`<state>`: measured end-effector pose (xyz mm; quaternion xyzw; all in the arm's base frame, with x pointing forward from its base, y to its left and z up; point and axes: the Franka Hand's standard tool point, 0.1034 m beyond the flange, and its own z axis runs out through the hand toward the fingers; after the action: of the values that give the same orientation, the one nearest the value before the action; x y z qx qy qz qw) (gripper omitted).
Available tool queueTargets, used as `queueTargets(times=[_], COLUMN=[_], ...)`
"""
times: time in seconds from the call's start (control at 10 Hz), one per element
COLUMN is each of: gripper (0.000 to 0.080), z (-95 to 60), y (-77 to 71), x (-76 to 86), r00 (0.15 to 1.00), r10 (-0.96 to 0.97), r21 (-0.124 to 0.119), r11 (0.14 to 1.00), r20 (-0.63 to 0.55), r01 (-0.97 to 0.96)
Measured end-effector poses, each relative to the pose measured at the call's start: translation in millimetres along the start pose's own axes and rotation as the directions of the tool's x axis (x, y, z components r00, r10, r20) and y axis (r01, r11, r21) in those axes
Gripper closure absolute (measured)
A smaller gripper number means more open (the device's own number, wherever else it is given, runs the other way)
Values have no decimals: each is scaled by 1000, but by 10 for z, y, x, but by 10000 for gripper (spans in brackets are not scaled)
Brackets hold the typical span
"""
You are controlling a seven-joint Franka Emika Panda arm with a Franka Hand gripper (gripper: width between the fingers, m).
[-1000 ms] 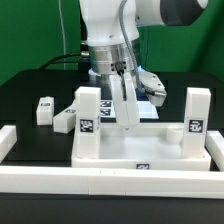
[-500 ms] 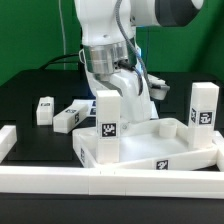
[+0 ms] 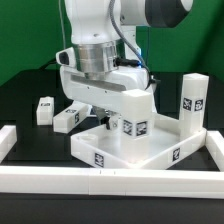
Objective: Assemble desk
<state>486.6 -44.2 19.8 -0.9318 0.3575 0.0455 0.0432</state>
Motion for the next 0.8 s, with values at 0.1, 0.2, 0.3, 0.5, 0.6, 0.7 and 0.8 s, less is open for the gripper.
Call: queueTargets(times=[0.1, 0.2, 0.3, 0.5, 0.6, 0.7, 0.8], gripper=[737, 737, 737, 737, 737, 737, 737], z=[1, 1, 2, 2, 3, 2, 5], y=[5, 13, 19, 36, 42, 51, 53], x=[1, 8, 10, 20, 23, 30, 29], r00=[999, 992, 983, 952, 941, 915, 904], r10=[-42, -124, -183, -305, -339, -403, -428], r21=[-3, -4, -4, -11, -13, -14, -16], r11=[999, 992, 983, 952, 941, 915, 904], r20=[-1, -1, -1, 1, 2, 2, 4], r01=[42, 124, 183, 305, 339, 403, 428])
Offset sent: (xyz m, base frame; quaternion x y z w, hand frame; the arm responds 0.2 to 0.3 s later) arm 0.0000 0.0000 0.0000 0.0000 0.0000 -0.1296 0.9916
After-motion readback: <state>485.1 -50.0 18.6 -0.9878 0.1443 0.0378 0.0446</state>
